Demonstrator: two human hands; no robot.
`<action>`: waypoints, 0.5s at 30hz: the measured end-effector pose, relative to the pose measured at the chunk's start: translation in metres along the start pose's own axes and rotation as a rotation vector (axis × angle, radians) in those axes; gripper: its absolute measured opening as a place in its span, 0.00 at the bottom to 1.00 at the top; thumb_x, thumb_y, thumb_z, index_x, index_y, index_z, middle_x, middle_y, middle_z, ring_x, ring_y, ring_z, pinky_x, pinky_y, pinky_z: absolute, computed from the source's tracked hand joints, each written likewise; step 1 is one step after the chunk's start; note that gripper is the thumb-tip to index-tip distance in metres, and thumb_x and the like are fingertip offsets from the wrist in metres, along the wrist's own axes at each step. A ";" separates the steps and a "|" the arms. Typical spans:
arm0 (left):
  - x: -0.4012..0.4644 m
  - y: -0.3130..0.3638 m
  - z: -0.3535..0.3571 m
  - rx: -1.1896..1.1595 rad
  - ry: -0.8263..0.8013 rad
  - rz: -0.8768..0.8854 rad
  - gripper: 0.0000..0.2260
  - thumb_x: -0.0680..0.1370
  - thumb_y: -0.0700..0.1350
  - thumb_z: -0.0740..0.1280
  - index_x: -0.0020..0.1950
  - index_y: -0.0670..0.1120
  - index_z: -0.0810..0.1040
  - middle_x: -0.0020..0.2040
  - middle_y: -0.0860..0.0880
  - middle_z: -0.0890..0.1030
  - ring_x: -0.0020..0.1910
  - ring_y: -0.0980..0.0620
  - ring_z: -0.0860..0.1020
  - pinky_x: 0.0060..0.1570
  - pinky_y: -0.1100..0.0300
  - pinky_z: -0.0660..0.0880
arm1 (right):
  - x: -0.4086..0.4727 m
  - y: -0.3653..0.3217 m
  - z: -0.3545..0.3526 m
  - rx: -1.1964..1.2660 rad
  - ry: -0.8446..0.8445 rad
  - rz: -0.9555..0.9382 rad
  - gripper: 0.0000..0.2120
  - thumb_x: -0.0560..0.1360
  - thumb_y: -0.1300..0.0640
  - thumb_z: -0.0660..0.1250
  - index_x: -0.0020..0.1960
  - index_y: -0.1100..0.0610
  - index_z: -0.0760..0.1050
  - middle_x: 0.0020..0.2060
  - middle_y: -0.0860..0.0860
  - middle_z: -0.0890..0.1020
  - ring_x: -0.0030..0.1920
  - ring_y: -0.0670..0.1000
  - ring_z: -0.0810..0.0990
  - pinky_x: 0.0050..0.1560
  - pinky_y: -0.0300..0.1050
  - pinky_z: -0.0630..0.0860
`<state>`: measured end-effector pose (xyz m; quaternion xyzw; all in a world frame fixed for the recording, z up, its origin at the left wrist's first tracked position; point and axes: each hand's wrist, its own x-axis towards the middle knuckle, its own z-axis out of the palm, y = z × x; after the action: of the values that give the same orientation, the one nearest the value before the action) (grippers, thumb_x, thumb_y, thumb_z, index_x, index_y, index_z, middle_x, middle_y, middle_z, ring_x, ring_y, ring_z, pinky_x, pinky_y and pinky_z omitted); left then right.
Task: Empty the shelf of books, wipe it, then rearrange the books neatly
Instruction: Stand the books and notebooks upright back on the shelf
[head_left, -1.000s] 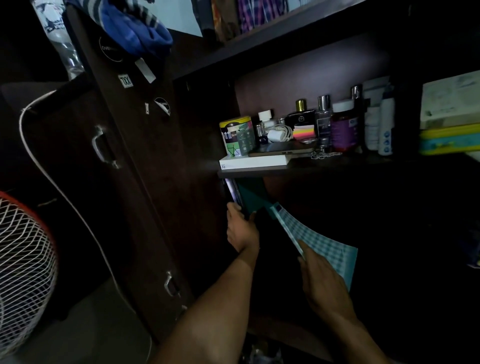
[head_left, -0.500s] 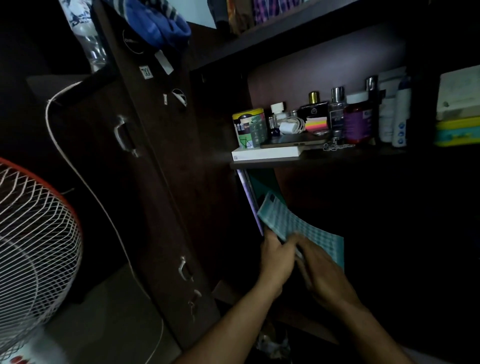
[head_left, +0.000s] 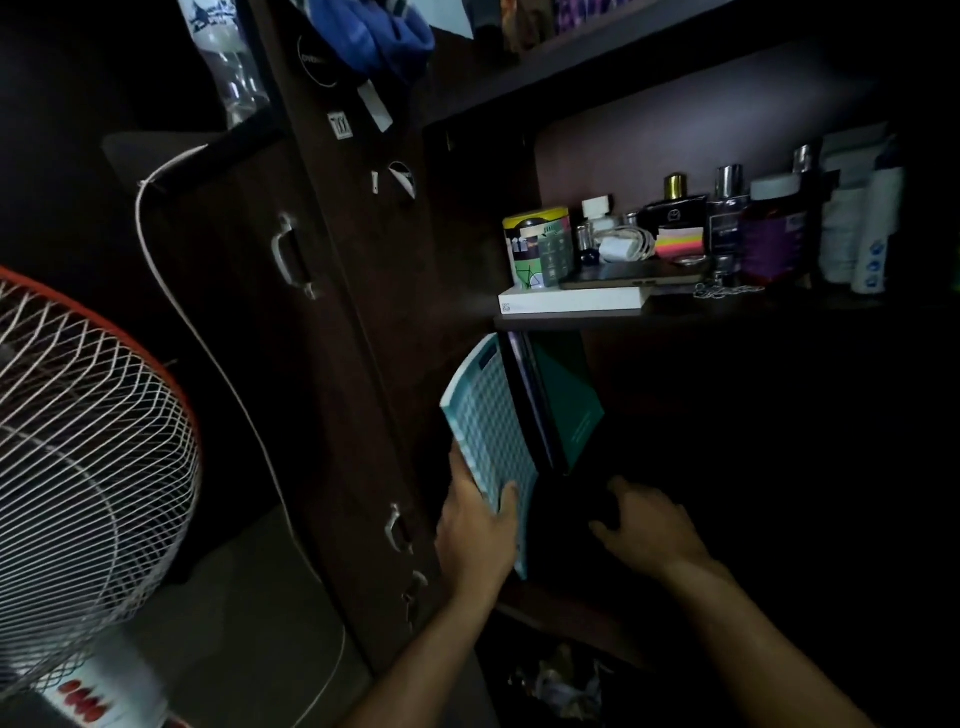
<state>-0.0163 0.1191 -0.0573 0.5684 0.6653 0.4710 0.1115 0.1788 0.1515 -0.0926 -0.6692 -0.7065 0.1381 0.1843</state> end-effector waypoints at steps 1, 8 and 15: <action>-0.002 -0.005 0.006 -0.028 -0.010 -0.032 0.29 0.81 0.53 0.66 0.79 0.57 0.58 0.64 0.49 0.79 0.60 0.43 0.80 0.55 0.46 0.79 | 0.012 -0.007 -0.001 0.046 0.005 0.023 0.31 0.79 0.41 0.64 0.77 0.54 0.60 0.65 0.53 0.77 0.61 0.54 0.77 0.59 0.51 0.77; 0.006 -0.024 0.039 -0.183 0.083 -0.140 0.23 0.83 0.52 0.63 0.78 0.50 0.65 0.59 0.52 0.80 0.58 0.52 0.81 0.56 0.60 0.76 | 0.091 -0.037 0.025 0.328 0.198 0.060 0.44 0.75 0.38 0.69 0.79 0.54 0.51 0.71 0.60 0.68 0.66 0.62 0.73 0.61 0.58 0.77; 0.015 -0.038 0.051 -0.221 0.093 -0.146 0.16 0.81 0.53 0.66 0.69 0.57 0.70 0.53 0.64 0.78 0.48 0.66 0.78 0.50 0.71 0.75 | 0.141 -0.036 0.033 0.300 0.278 0.000 0.43 0.76 0.36 0.65 0.80 0.50 0.47 0.72 0.60 0.69 0.65 0.62 0.74 0.55 0.56 0.78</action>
<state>-0.0111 0.1610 -0.1075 0.4803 0.6534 0.5579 0.1763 0.1270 0.2909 -0.0951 -0.6470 -0.6456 0.1481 0.3778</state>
